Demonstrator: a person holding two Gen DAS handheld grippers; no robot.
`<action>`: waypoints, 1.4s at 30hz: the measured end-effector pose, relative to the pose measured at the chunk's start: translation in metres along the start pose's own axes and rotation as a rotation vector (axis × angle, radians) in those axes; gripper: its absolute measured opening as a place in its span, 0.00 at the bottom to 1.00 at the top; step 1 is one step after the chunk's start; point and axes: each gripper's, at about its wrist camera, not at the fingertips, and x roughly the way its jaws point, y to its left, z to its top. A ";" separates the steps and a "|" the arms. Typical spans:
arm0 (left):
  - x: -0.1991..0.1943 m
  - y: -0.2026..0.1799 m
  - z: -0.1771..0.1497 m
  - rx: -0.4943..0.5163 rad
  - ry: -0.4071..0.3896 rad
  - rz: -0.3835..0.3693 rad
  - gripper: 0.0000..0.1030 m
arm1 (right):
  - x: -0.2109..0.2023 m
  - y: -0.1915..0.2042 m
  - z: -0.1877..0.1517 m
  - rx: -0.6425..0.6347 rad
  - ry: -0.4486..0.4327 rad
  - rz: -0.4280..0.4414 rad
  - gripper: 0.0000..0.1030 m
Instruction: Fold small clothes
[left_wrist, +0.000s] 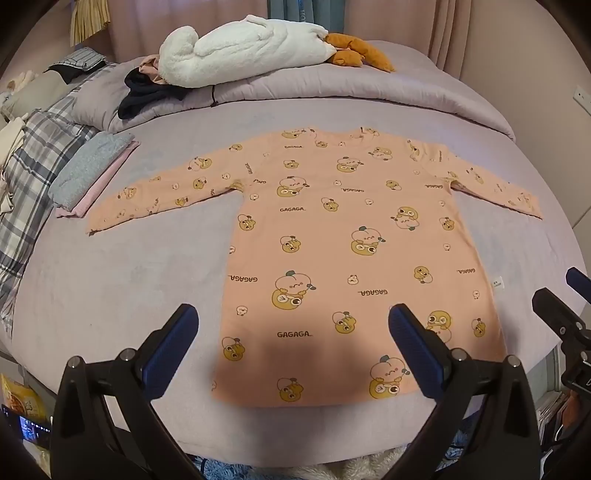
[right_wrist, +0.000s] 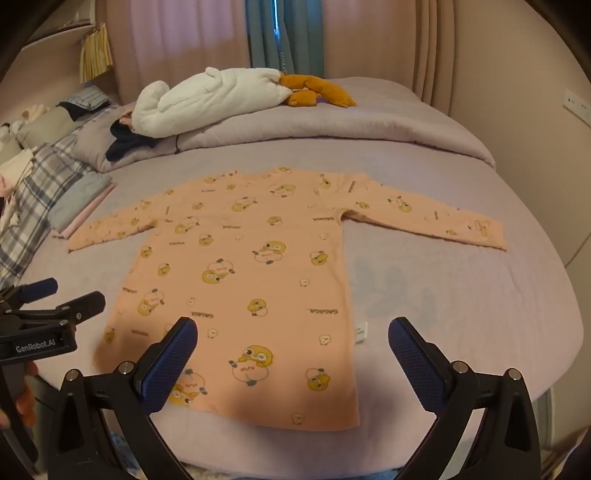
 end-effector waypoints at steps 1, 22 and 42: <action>0.000 0.000 0.000 0.001 0.000 0.000 1.00 | 0.000 0.000 0.000 0.000 0.000 -0.001 0.99; 0.004 -0.007 0.003 0.020 0.016 -0.008 1.00 | 0.001 -0.002 -0.001 0.001 0.002 0.001 0.99; 0.007 -0.014 0.002 0.025 0.023 -0.014 1.00 | 0.004 -0.003 -0.001 0.009 0.008 0.005 0.99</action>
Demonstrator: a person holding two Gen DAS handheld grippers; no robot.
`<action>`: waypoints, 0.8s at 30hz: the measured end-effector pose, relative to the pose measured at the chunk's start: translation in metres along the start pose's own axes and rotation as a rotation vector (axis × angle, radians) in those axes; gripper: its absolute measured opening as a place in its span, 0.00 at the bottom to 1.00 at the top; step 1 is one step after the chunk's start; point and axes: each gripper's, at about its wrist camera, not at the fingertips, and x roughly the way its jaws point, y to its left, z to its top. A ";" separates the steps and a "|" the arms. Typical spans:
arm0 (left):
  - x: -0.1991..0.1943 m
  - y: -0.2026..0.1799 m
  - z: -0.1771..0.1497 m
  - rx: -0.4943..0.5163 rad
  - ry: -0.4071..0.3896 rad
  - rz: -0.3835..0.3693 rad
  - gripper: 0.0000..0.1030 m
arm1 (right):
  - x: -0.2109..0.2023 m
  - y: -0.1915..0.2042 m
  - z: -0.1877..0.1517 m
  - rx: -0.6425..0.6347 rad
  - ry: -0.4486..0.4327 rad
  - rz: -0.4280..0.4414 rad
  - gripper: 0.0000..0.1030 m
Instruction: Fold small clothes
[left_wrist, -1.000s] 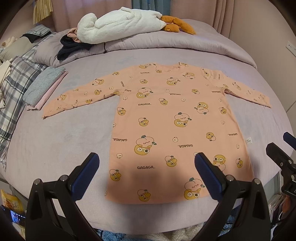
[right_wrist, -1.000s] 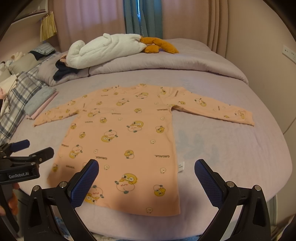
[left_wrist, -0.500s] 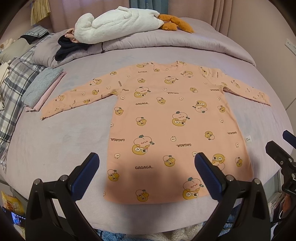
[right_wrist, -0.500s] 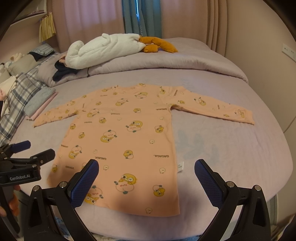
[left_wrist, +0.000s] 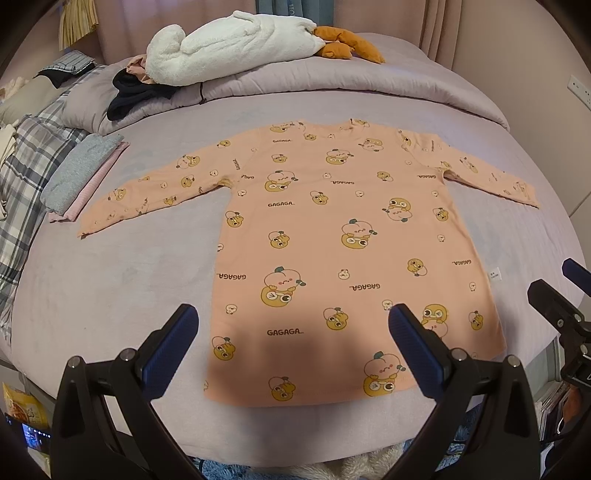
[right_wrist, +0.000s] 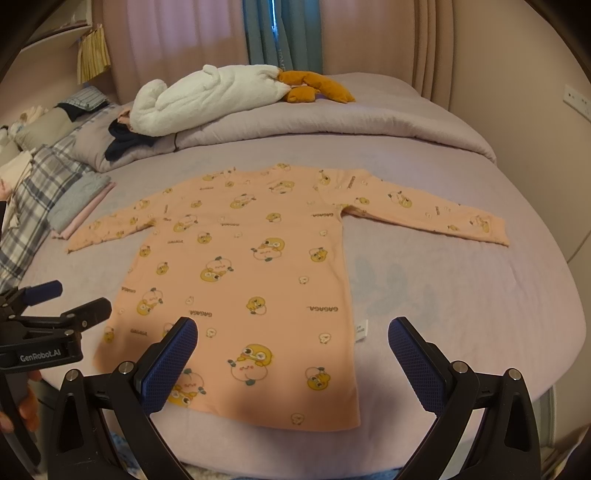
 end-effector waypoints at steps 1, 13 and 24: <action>0.000 0.000 0.000 0.000 0.000 0.001 1.00 | 0.000 0.000 0.000 0.000 0.000 0.000 0.99; 0.001 -0.001 -0.001 -0.002 0.001 0.001 1.00 | 0.000 0.002 -0.004 0.003 0.003 0.002 0.99; 0.001 -0.001 -0.002 -0.002 0.001 -0.001 1.00 | 0.000 0.001 -0.003 0.004 0.003 0.001 0.99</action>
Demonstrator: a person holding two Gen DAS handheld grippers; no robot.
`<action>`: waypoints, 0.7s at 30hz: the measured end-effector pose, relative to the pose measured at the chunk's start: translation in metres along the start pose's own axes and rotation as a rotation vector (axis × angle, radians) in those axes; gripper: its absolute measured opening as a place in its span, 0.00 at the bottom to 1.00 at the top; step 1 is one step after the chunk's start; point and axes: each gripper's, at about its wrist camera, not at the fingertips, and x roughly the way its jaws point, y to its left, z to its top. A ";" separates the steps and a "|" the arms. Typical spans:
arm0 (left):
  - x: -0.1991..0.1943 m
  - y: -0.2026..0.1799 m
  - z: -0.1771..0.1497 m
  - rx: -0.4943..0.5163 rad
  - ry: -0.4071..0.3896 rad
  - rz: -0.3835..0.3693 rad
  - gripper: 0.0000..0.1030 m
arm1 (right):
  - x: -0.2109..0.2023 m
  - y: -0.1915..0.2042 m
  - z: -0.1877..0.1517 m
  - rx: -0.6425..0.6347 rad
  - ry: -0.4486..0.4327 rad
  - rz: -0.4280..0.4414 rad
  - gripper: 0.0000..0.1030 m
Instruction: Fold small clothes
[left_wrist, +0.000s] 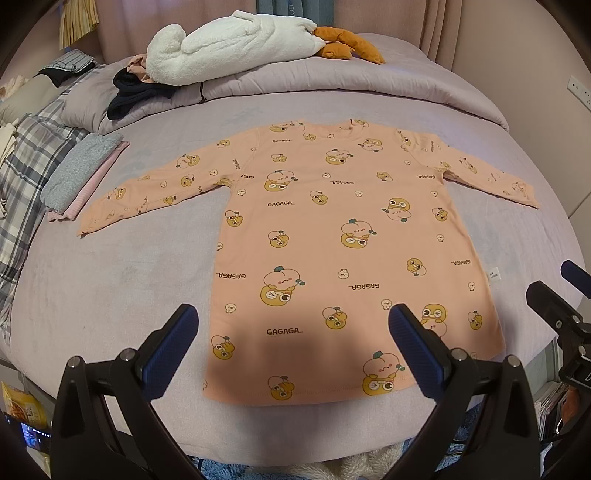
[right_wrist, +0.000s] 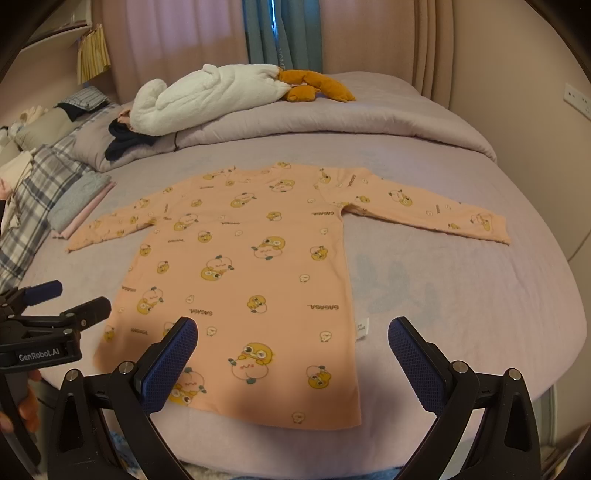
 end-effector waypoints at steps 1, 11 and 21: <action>0.000 0.000 0.000 0.000 0.000 0.000 1.00 | 0.000 0.000 0.000 0.000 0.000 0.000 0.99; 0.000 0.000 -0.002 -0.003 0.002 -0.001 1.00 | 0.000 0.001 0.000 0.001 0.004 0.000 0.99; 0.006 0.003 0.000 -0.035 0.028 -0.085 1.00 | 0.006 -0.008 -0.002 0.046 0.023 0.045 0.99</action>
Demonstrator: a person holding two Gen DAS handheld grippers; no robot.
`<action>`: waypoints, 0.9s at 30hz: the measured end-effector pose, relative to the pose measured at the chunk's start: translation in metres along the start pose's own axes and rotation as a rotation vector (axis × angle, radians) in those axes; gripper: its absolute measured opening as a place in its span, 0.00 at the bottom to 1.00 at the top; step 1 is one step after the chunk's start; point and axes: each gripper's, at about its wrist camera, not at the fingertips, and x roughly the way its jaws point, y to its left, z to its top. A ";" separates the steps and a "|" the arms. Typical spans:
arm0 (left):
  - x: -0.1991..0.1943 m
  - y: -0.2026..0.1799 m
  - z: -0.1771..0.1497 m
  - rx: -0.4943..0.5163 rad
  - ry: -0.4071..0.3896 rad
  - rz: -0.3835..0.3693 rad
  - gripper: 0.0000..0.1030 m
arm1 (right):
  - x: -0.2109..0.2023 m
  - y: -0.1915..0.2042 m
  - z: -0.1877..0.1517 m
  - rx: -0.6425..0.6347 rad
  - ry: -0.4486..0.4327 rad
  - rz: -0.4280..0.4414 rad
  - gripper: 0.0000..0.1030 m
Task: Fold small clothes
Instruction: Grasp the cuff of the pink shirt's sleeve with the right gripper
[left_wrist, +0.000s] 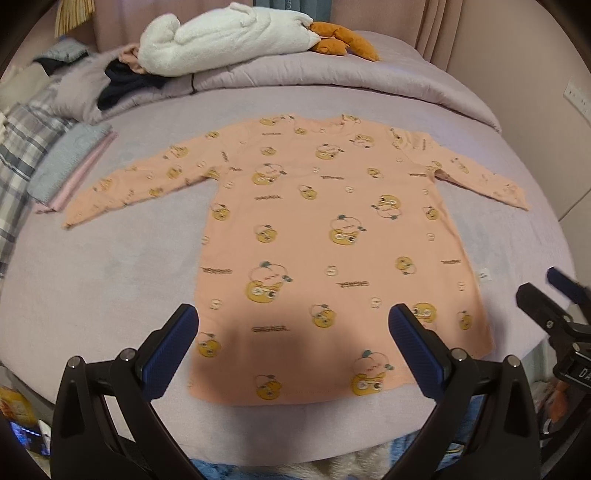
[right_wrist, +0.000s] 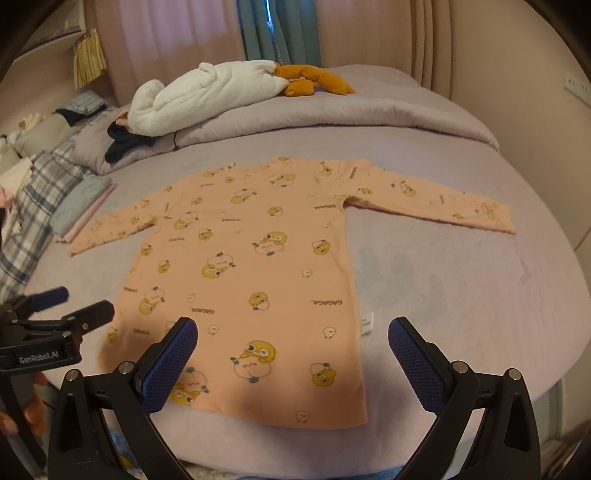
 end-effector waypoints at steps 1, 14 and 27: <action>0.002 0.001 0.000 -0.013 0.008 -0.023 1.00 | 0.002 -0.004 0.000 0.018 0.004 0.024 0.99; 0.036 0.010 0.007 -0.129 0.062 -0.204 1.00 | 0.042 -0.131 -0.013 0.478 0.029 0.159 0.99; 0.068 0.012 0.036 -0.190 0.068 -0.262 1.00 | 0.075 -0.245 0.002 0.732 -0.113 0.124 0.99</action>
